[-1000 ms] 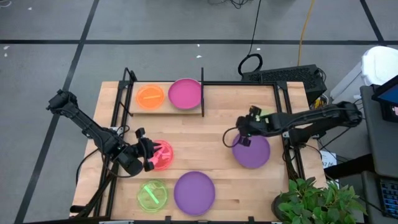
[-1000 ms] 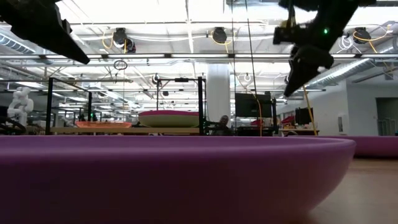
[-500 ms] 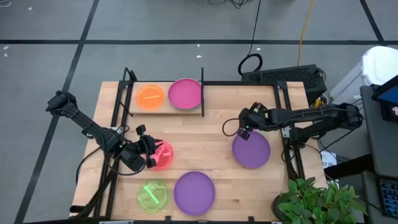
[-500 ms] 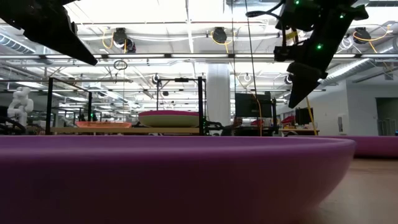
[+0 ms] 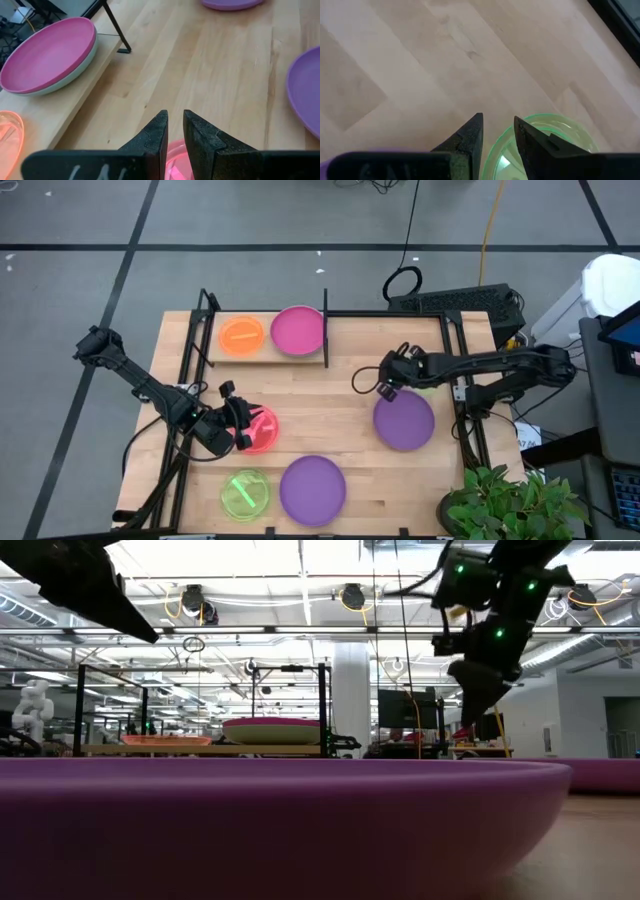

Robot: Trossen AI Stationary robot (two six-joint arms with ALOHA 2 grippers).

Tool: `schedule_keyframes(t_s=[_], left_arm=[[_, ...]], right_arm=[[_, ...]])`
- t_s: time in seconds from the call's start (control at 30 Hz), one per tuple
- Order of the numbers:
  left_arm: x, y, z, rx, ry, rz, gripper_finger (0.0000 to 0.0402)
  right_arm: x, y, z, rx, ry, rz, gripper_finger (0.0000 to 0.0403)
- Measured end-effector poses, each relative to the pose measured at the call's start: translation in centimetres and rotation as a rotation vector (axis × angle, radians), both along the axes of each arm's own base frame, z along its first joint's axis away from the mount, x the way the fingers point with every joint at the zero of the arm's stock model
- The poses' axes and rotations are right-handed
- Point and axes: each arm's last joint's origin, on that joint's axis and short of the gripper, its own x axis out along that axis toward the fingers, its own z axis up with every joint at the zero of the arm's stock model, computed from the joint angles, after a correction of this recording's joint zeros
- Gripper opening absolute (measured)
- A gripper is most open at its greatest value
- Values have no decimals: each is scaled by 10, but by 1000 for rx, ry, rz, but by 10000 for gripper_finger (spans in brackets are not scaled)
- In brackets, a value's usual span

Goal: Place and stack plates onto a shelf
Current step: Stack the top transparent green plate on the transparent orange plate on the shelf

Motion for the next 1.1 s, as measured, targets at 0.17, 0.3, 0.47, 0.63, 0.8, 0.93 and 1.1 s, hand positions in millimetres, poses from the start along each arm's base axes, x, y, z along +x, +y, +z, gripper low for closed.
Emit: schedule_keyframes(t_s=[0.17, 0.3, 0.47, 0.63, 0.8, 0.93, 1.1], left_arm=[[0, 0, 0, 1, 0, -2, 67], [0, 0, 0, 3, 1, -3, 67], [0, 0, 0, 5, 2, -4, 67], [0, 0, 0, 6, 3, -5, 67], [0, 0, 0, 6, 3, -5, 67], [0, 0, 0, 5, 2, -5, 67], [0, 0, 0, 4, 1, -4, 67]], right_arm=[[6, -5, -8, 33, -9, -34, 98], [6, -11, -11, 53, -41, -132, 108], [3, -17, -12, 107, -59, -229, 128], [-4, -23, -13, 139, -46, -325, 146], [-5, -27, -14, 144, -43, -368, 153], [-3, -27, -20, 147, -15, -374, 153], [1, -28, -30, 149, 22, -375, 153]])
